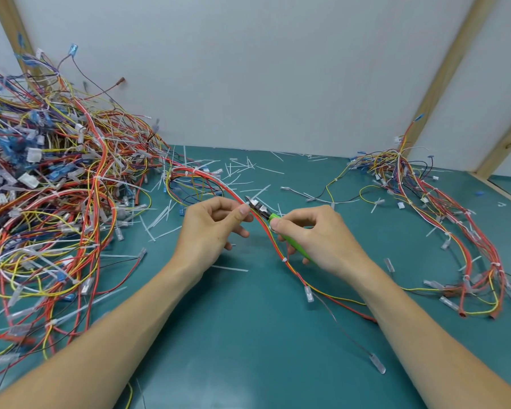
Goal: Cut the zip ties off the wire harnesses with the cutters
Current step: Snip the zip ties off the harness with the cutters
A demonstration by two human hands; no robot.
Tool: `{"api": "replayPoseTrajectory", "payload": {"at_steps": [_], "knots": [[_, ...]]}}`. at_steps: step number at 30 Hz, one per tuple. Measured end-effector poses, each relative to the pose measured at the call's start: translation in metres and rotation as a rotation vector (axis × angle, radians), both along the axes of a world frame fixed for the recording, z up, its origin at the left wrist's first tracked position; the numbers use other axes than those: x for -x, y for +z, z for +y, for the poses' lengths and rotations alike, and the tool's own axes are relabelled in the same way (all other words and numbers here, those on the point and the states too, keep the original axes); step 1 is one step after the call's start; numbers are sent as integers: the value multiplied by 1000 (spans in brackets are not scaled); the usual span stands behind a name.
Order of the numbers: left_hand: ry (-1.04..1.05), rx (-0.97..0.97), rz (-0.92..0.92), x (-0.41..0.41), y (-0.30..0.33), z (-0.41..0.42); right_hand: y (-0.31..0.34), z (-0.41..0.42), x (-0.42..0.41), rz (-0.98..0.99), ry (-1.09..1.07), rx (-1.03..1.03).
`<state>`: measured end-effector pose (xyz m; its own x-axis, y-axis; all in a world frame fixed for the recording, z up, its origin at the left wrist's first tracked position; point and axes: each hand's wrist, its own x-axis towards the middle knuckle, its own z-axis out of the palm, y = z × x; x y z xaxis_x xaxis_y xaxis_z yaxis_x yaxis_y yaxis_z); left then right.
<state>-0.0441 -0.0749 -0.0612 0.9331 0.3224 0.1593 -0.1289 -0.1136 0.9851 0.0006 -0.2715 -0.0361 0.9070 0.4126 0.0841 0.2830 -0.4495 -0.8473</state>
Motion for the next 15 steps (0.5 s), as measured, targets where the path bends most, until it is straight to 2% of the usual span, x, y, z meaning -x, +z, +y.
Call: {"api": "replayPoseTrajectory", "payload": {"at_steps": [7, 12, 15], "knots": [[25, 57, -8, -1, -2, 1, 1, -3, 0, -40, 44, 6], [4, 65, 5, -2, -3, 3, 1, -3, -4, -145, 23, 81], [11, 50, 2, -2, -4, 4, 0, -2, -5, -123, 13, 107]]}}
